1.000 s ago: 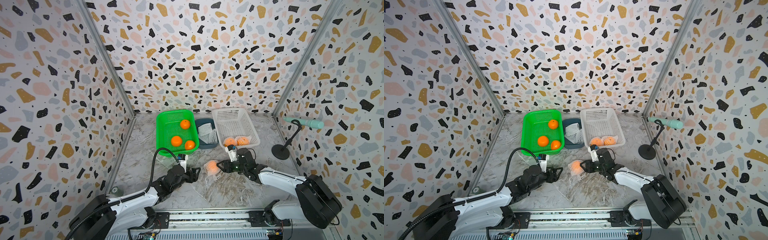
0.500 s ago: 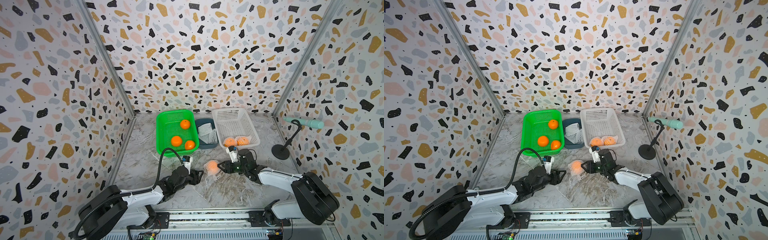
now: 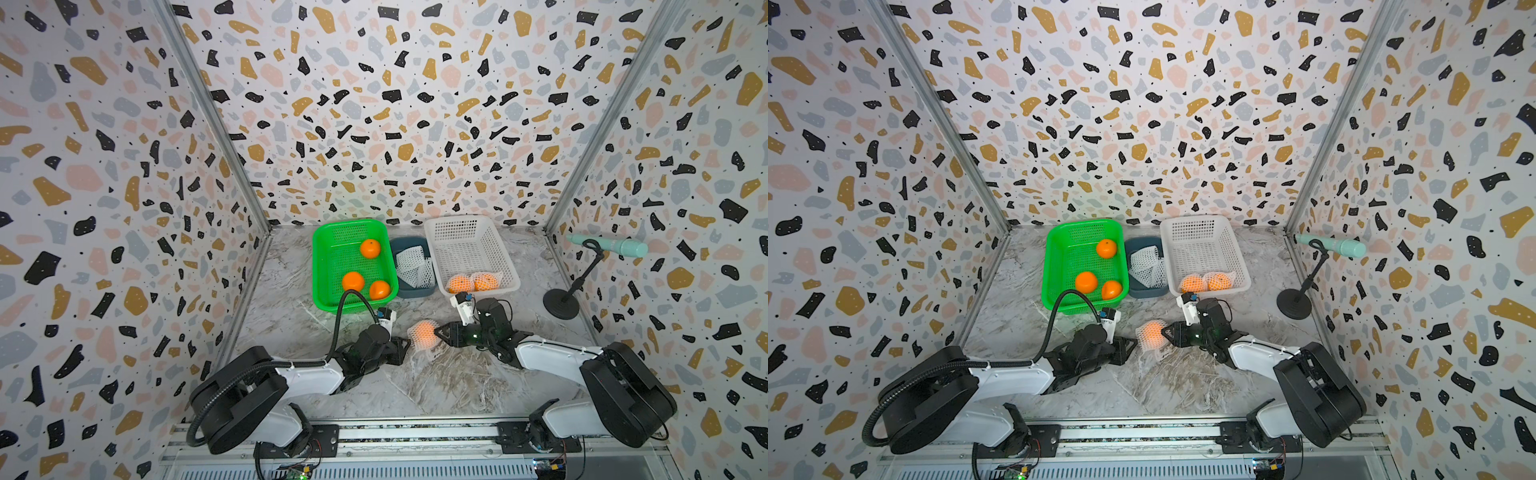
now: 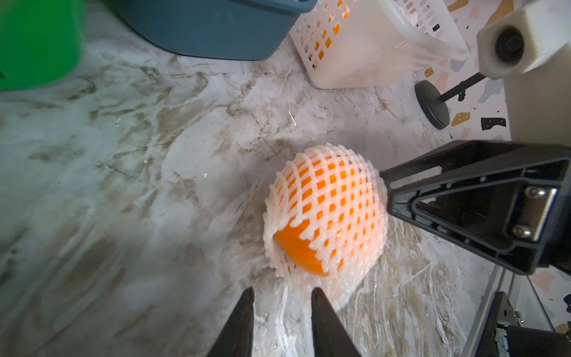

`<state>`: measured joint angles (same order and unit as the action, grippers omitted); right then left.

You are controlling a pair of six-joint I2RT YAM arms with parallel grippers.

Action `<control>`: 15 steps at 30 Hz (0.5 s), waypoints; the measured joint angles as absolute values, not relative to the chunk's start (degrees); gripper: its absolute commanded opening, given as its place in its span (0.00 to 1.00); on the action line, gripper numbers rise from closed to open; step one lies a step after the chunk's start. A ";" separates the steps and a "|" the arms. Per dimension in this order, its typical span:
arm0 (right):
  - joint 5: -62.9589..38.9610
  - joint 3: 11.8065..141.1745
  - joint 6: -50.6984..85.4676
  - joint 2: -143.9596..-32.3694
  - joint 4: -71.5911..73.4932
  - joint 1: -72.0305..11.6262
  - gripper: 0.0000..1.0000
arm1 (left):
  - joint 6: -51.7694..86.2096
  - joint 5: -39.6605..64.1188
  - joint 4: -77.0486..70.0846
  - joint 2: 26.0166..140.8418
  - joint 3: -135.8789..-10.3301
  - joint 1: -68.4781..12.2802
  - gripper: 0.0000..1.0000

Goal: Remove foam nets from oranges
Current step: Remove the foam net from the orange.

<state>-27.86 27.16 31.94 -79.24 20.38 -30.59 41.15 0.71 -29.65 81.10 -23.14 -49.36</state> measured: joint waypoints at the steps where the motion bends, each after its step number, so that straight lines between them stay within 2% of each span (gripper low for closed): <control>1: -27.86 27.14 31.94 -79.24 20.45 -30.59 0.38 | 41.15 1.04 -29.76 81.65 -23.38 -49.43 0.29; 15: -27.94 26.65 31.94 -79.44 21.47 -30.59 0.38 | 40.93 2.76 -31.24 85.19 -26.11 -50.02 0.28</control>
<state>-27.94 26.65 31.94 -79.44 21.47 -30.59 40.93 2.76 -31.24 85.19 -26.11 -50.02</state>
